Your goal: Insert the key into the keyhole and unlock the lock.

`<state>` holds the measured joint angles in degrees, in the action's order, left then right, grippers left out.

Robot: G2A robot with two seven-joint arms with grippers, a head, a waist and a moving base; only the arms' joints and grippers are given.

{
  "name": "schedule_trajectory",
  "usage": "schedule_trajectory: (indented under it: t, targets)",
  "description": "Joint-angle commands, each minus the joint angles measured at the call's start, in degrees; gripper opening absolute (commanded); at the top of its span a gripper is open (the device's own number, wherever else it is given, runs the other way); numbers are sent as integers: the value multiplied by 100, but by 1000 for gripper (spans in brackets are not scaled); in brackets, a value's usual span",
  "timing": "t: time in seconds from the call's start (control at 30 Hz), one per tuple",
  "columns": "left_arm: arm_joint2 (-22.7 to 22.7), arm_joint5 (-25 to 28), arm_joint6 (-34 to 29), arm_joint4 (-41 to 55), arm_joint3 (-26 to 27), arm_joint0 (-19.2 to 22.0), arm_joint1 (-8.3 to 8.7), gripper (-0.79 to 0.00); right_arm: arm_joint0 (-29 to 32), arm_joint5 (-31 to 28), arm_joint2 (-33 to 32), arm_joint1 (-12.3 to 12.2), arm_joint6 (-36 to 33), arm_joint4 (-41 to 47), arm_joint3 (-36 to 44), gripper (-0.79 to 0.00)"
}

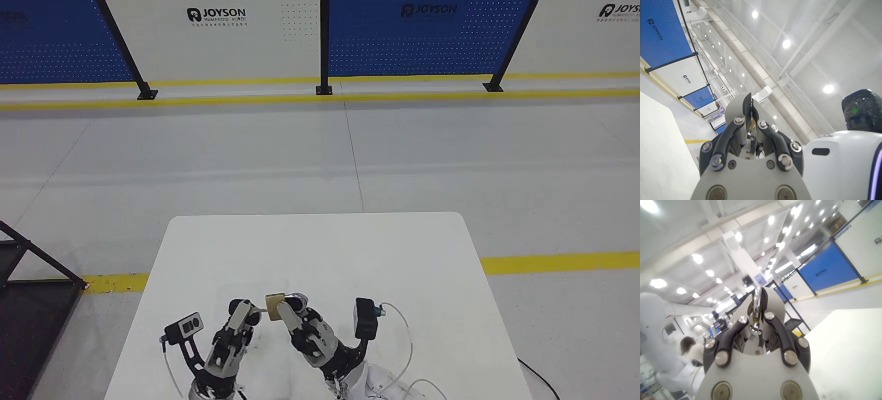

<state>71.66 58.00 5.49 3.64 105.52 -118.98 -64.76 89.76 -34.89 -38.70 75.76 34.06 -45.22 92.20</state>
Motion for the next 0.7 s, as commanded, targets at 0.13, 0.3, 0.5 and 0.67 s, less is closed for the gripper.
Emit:
schedule_trajectory:
  t: [0.13,0.3,0.5,0.67]
  targets:
    - [-23,0,59,-70,-2,20,-46,-785,-17,36,17,0,-29,25,-6,-785]
    - [-21,0,111,-92,-12,32,-80,-785,-41,58,39,2,-65,53,-13,-785]
    - [-3,0,255,-250,-8,48,-135,-785,-81,97,74,11,-87,125,-35,-785]
    - [15,0,508,-509,21,67,-197,-785,-111,144,98,20,-54,203,-47,-785]
